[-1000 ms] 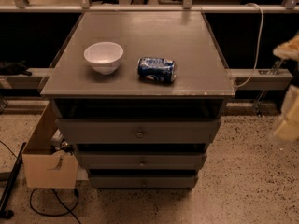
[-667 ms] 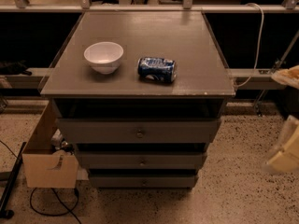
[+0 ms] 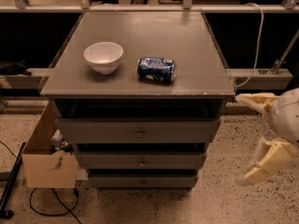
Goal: Open top drawer
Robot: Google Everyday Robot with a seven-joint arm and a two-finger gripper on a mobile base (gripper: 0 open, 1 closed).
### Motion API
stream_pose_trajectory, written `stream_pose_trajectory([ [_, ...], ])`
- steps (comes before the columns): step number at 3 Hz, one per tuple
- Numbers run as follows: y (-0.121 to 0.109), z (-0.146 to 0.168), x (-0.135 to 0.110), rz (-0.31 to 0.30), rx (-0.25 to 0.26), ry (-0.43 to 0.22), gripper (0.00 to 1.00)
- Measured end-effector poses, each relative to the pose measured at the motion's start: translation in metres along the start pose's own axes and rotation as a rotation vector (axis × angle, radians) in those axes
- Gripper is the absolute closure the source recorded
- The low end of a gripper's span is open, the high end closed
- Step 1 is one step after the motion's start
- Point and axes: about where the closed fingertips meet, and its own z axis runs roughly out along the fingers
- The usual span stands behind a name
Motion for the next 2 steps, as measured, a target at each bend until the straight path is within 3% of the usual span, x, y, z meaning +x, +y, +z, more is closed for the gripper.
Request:
stream_pose_trajectory([
  [1,-0.0027,0.0312,-0.0054,-0.048,-0.069,-0.070,0.00],
  [2,-0.0027,0.0312,-0.0054,-0.048,-0.069,-0.070,0.00],
])
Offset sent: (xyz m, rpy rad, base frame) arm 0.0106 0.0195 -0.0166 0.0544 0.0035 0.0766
